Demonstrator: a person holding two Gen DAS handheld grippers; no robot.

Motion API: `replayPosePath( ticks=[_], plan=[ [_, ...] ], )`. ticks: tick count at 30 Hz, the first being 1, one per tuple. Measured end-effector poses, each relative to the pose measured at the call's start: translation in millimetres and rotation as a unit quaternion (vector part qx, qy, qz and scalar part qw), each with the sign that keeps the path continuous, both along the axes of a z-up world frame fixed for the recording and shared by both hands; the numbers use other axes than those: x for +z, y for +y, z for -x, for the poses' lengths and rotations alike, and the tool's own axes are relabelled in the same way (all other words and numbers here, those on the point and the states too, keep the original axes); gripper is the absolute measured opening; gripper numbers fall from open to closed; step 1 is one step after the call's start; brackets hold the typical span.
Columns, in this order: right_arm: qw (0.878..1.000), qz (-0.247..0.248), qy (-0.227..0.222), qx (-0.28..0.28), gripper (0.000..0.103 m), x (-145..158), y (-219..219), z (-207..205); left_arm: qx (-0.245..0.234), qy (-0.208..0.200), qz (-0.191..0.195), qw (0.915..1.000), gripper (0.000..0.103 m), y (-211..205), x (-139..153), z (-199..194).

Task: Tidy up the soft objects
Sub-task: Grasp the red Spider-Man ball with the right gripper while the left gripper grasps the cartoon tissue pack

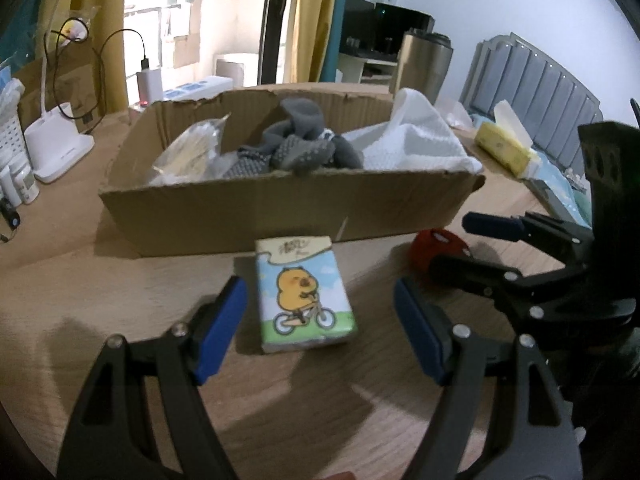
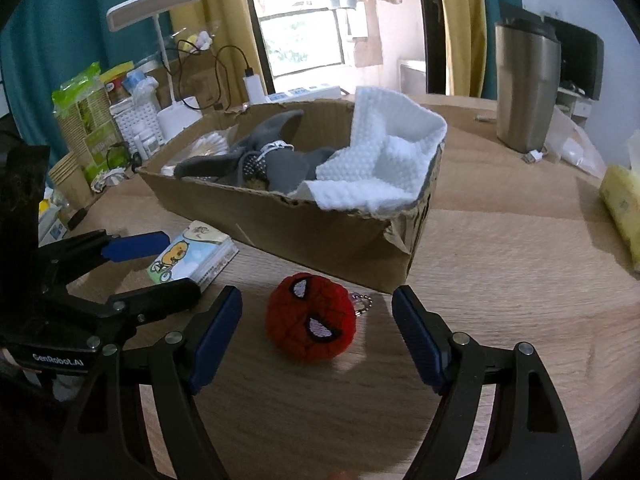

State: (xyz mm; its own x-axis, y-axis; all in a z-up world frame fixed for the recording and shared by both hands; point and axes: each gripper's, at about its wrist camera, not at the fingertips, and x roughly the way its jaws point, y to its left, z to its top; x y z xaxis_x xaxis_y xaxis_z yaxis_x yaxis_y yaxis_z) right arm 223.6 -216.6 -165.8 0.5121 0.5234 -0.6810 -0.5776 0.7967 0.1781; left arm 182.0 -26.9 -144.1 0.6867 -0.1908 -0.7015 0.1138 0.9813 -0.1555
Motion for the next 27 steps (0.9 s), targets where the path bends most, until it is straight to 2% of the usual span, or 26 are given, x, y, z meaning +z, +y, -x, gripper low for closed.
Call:
replayPosePath(
  ticks=[9, 13, 15, 16, 27],
  plan=[
    [1.000, 0.006, 0.015, 0.004, 0.066, -6.0, 2.3, -3.7, -0.006, 0.010, -0.017, 0.9998, 0.075, -5.4, -3.5, -3.1],
    [1.000, 0.008, 0.012, 0.000, 0.059, -6.1, 1.6, -4.6, -0.013, 0.009, -0.027, 0.9995, 0.068, -9.5, -3.5, -1.5],
    [1.000, 0.007, 0.011, -0.001, 0.051, -6.2, 1.4, -4.8, -0.017, 0.008, -0.031, 0.9993, 0.058, -11.7, -3.4, -0.6],
    [1.000, 0.005, 0.011, 0.001, 0.050, -6.0, 1.0, -4.6, -0.019, 0.007, -0.033, 0.9993, 0.054, -12.5, -3.3, 0.0],
    [1.000, -0.010, 0.005, 0.011, 0.048, -4.4, -1.7, -2.4, -0.024, -0.002, -0.035, 0.9991, 0.053, -7.4, 1.2, 6.4]
  ],
)
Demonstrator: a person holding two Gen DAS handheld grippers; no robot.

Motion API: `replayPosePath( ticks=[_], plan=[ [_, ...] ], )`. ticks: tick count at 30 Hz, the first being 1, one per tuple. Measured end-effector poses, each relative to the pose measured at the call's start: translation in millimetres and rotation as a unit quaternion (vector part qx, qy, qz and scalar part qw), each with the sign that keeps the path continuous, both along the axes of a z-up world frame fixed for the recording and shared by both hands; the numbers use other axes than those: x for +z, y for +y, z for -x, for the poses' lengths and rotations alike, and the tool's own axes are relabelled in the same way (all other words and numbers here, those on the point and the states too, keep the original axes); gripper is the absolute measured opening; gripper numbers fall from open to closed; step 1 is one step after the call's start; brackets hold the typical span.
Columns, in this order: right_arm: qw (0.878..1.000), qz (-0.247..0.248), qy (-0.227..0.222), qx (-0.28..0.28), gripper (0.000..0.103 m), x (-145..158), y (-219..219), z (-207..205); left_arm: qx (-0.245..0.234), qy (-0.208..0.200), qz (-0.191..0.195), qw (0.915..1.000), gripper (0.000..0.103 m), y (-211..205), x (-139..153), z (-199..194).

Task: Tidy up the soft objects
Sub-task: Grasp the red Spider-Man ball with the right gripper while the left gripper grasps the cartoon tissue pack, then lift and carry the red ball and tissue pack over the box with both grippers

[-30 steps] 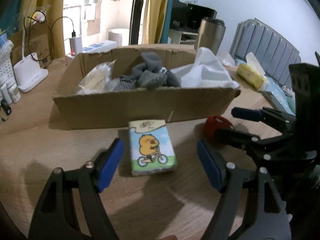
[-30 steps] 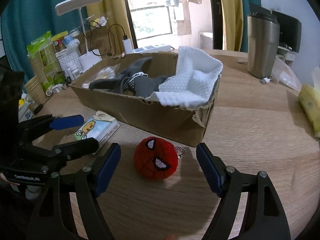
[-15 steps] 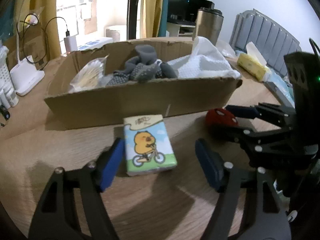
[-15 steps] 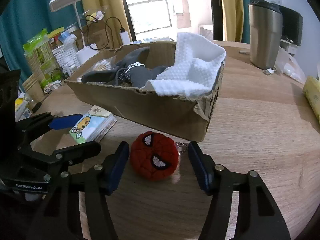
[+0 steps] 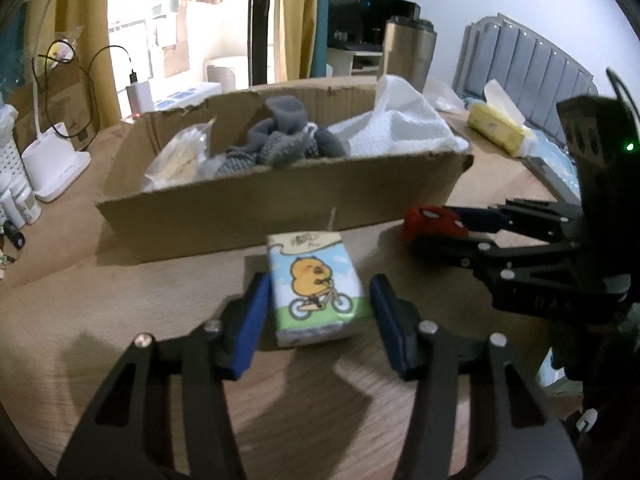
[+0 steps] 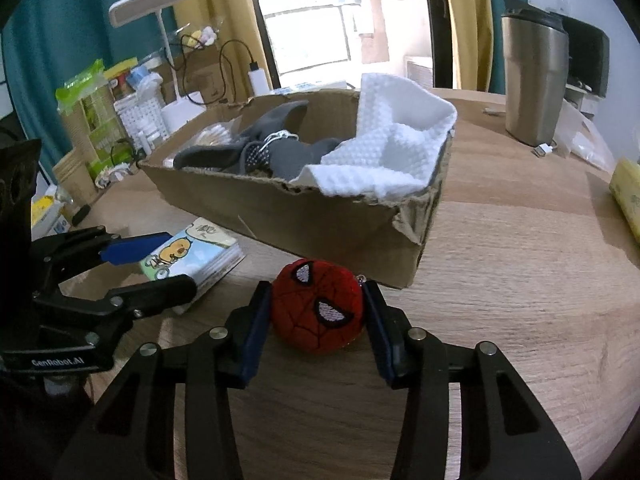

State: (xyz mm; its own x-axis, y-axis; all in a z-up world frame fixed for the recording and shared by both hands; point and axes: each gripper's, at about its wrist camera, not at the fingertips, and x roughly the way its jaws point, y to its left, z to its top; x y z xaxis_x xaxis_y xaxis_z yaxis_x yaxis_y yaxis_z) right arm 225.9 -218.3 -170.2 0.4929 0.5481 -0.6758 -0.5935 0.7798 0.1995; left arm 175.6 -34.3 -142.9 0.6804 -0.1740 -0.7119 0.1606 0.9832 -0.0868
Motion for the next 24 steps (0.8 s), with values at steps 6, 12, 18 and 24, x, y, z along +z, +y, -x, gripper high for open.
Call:
replayPosePath(
  ticks=[6, 12, 18, 24],
  plan=[
    [1.000, -0.011, -0.009, 0.002, 0.048, 6.8, -2.8, 2.9, -0.008, -0.040, 0.024, 0.9989, 0.053, 7.6, 16.7, 13.2],
    [0.999, -0.018, -0.029, 0.000, 0.048, 20.4, -5.0, 6.7, -0.007, -0.053, 0.036, 0.9979, 0.052, 11.2, 23.5, 18.4],
    [0.999, -0.012, -0.033, -0.002, 0.048, 22.4, -3.6, 6.8, -0.005, -0.041, 0.046, 0.9981, 0.052, 15.6, 16.6, 15.8],
    [1.000, -0.011, -0.028, 0.001, 0.048, 19.2, -1.6, 6.0, -0.004, -0.013, 0.050, 0.9987, 0.054, 13.8, 6.3, 8.5]
  ],
)
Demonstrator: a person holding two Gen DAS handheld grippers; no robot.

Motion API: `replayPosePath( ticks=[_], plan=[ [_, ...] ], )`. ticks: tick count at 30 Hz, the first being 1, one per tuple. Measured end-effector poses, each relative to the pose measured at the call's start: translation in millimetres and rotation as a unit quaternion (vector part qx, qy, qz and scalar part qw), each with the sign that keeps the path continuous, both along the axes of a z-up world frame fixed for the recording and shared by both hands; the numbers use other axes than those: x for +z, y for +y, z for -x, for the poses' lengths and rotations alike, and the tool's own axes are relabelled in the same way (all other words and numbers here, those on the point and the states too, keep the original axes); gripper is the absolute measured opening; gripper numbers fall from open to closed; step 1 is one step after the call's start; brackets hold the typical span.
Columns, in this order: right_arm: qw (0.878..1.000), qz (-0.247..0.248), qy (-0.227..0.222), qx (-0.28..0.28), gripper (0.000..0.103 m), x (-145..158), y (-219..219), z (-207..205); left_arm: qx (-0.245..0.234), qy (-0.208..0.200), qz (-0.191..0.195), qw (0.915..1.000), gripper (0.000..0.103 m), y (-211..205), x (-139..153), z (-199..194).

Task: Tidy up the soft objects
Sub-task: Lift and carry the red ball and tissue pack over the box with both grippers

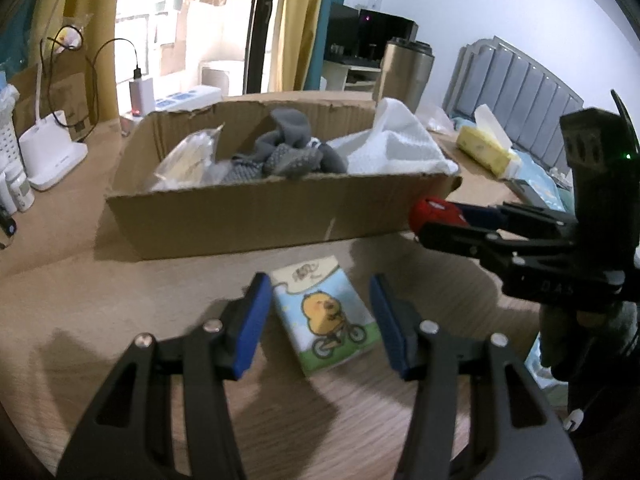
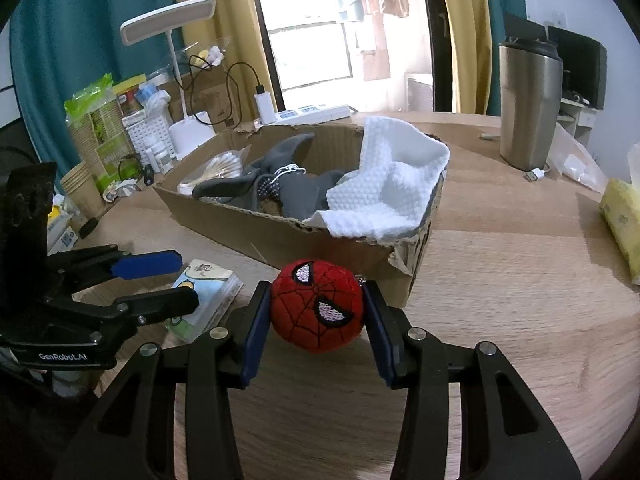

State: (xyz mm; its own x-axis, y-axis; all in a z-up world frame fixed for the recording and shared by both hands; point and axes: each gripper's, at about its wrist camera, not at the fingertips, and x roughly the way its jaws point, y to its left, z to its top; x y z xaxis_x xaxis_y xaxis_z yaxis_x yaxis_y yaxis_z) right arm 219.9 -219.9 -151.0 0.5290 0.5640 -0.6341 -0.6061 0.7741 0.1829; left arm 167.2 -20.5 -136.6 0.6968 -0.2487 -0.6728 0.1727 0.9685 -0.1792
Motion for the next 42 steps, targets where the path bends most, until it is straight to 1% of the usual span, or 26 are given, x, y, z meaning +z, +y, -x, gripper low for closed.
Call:
replayPosePath(
  ticks=[1, 2, 4, 5, 7, 9, 12, 14, 15, 16, 19, 22, 24, 27, 30, 34, 38, 41, 42],
  plan=[
    [1.000, 0.000, 0.000, 0.000, 0.048, -0.3, 0.0, -0.2, -0.001, 0.002, -0.001, 1.0000, 0.057, -0.9, -0.5, -0.2],
    [1.000, 0.000, 0.001, 0.000, 0.048, -0.8, 0.0, -0.6, -0.003, 0.007, -0.003, 1.0000, 0.064, -2.4, -1.8, -1.6],
    [1.000, -0.001, 0.002, 0.001, 0.048, -1.0, 0.0, -0.8, -0.007, 0.011, -0.011, 0.9999, 0.070, -6.9, -3.8, -2.3],
    [1.000, -0.001, 0.001, 0.000, 0.048, -0.6, 0.0, -0.5, -0.011, 0.013, -0.012, 0.9998, 0.072, -9.3, -4.7, -2.8],
    [1.000, -0.003, 0.001, 0.000, 0.048, -1.0, -0.8, -0.2, -0.016, 0.020, -0.019, 0.9995, 0.072, -14.4, -7.4, -4.0],
    [1.000, -0.005, 0.001, 0.000, 0.048, -1.3, -1.5, 0.2, -0.017, 0.025, -0.032, 0.9990, 0.072, -19.2, -9.6, -5.5],
    [1.000, -0.009, 0.001, -0.001, 0.048, -1.5, -3.6, 0.7, -0.016, 0.042, -0.041, 0.9981, 0.072, -21.1, -14.8, -9.3],
    [1.000, -0.012, -0.001, 0.000, 0.048, -0.7, -4.7, 1.3, -0.015, 0.048, -0.041, 0.9979, 0.070, -21.4, -16.2, -10.5],
    [1.000, -0.013, -0.002, 0.001, 0.048, 0.1, -5.5, 1.9, -0.015, 0.046, -0.039, 0.9981, 0.067, -21.0, -15.8, -10.0],
    [1.000, -0.015, -0.004, 0.002, 0.048, 1.3, -6.8, 2.4, -0.014, 0.044, -0.037, 0.9982, 0.059, -20.6, -15.4, -9.7],
    [0.999, -0.026, -0.017, 0.004, 0.048, 8.5, -10.3, 6.6, -0.014, 0.039, -0.043, 0.9982, 0.057, -20.4, -14.4, -7.3],
    [0.999, -0.037, -0.038, 0.010, 0.048, 20.3, -11.9, 12.5, -0.014, 0.023, -0.039, 0.9988, 0.056, -17.6, -8.7, -2.1],
    [0.998, -0.041, -0.049, 0.014, 0.048, 26.6, -11.0, 15.7, -0.014, 0.007, -0.034, 0.9993, 0.055, -14.0, -1.3, 2.4],
    [0.997, -0.044, -0.060, 0.019, 0.048, 32.9, -8.1, 19.2, -0.019, -0.007, -0.020, 0.9996, 0.055, -7.7, 7.3, 5.6],
    [0.996, -0.045, -0.071, 0.026, 0.048, 38.3, -5.1, 22.9, -0.017, -0.007, -0.005, 0.9998, 0.054, 0.5, 9.9, 4.8],
    [0.995, -0.042, -0.080, 0.031, 0.048, 44.0, -1.7, 24.5, -0.008, -0.009, 0.002, 0.9999, 0.053, 7.9, 11.5, 7.6],
    [0.995, -0.038, -0.086, 0.033, 0.048, 49.1, 3.1, 23.5, -0.003, -0.016, 0.019, 0.9997, 0.053, 18.3, 16.5, 12.2],
    [0.994, -0.036, -0.092, 0.036, 0.048, 53.2, 7.4, 23.0, -0.007, -0.029, 0.053, 0.9982, 0.053, 29.2, 24.9, 17.4],
    [0.994, -0.035, -0.094, 0.036, 0.048, 54.5, 8.4, 23.1, -0.006, -0.033, 0.058, 0.9977, 0.053, 31.5, 27.5, 18.6]
  ],
)
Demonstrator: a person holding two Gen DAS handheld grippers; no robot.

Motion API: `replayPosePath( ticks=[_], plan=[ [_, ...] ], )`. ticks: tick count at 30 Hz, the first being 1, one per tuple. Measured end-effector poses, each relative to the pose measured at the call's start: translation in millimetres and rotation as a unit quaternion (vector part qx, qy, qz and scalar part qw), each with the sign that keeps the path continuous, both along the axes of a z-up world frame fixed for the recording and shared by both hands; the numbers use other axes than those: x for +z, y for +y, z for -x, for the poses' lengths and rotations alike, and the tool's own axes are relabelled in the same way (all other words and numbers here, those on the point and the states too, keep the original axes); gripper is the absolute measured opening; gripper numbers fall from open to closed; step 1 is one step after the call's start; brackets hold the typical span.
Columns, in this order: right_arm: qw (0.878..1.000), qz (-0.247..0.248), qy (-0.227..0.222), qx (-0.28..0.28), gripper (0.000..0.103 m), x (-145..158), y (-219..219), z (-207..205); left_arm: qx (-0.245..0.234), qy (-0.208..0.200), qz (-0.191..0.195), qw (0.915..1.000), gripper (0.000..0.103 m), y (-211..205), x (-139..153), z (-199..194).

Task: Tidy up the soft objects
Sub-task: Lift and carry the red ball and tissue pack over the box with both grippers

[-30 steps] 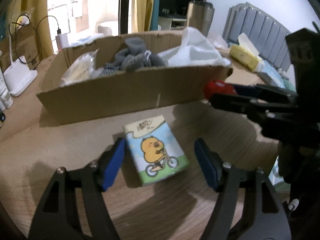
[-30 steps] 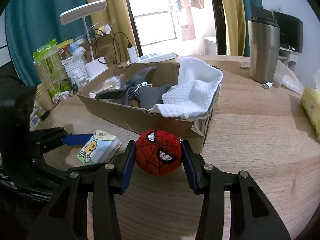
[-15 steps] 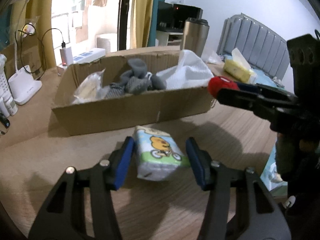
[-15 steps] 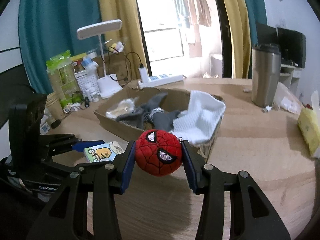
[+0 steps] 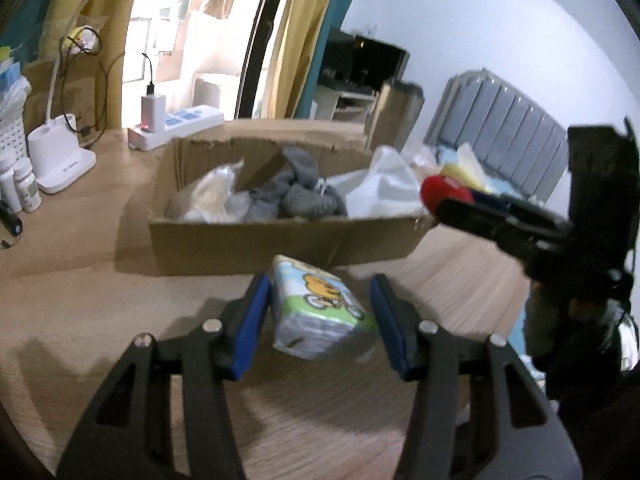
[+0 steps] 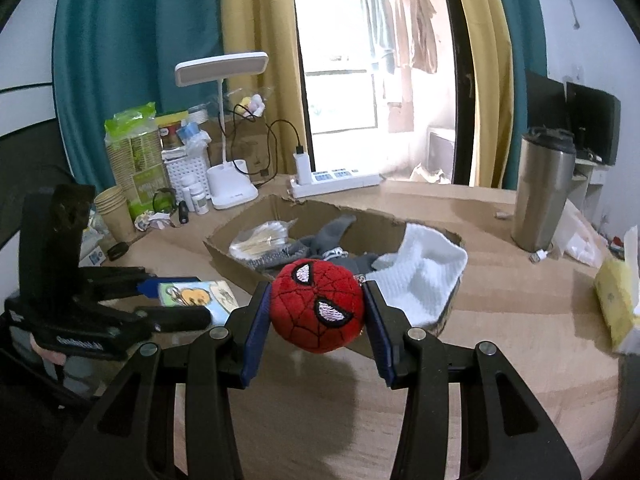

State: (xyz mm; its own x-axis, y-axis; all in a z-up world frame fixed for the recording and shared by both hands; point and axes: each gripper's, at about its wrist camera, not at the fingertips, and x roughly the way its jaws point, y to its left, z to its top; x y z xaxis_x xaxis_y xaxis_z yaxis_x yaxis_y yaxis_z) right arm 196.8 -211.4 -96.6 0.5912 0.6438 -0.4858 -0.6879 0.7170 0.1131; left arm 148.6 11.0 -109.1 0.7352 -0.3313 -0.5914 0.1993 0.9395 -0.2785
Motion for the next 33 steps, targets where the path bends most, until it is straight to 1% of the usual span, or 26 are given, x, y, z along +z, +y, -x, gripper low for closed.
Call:
replayPosePath(
  ticks=[6, 11, 15, 18, 23, 26, 33],
  plan=[
    [1.000, 0.000, -0.009, -0.001, 0.048, 8.1, 5.7, -2.2, 0.011, -0.035, 0.028, 0.9989, 0.053, 19.0, 16.9, 9.0],
    [1.000, 0.000, -0.016, -0.001, 0.048, 12.3, 8.7, -3.4, 0.031, -0.055, 0.029, 0.9976, 0.053, 32.7, 25.5, 9.5],
    [1.000, -0.003, -0.018, -0.003, 0.048, 13.5, 9.7, -6.6, 0.044, -0.060, 0.016, 0.9971, 0.053, 39.0, 28.8, 4.9],
    [1.000, -0.005, -0.017, -0.004, 0.048, 12.3, 10.9, -10.1, 0.043, -0.069, 0.014, 0.9966, 0.053, 39.7, 32.7, 2.6],
    [1.000, 0.004, -0.021, -0.010, 0.048, 11.3, 14.9, -21.2, 0.039, -0.084, -0.006, 0.9957, 0.053, 33.1, 40.2, -8.5],
    [1.000, 0.003, -0.025, -0.012, 0.048, 13.0, 14.7, -29.1, 0.037, -0.089, -0.012, 0.9953, 0.053, 31.5, 44.6, -17.2],
    [1.000, -0.012, -0.017, -0.017, 0.048, 8.1, 13.2, -51.9, 0.034, -0.086, -0.024, 0.9954, 0.053, 25.2, 45.7, -41.4]
  ],
)
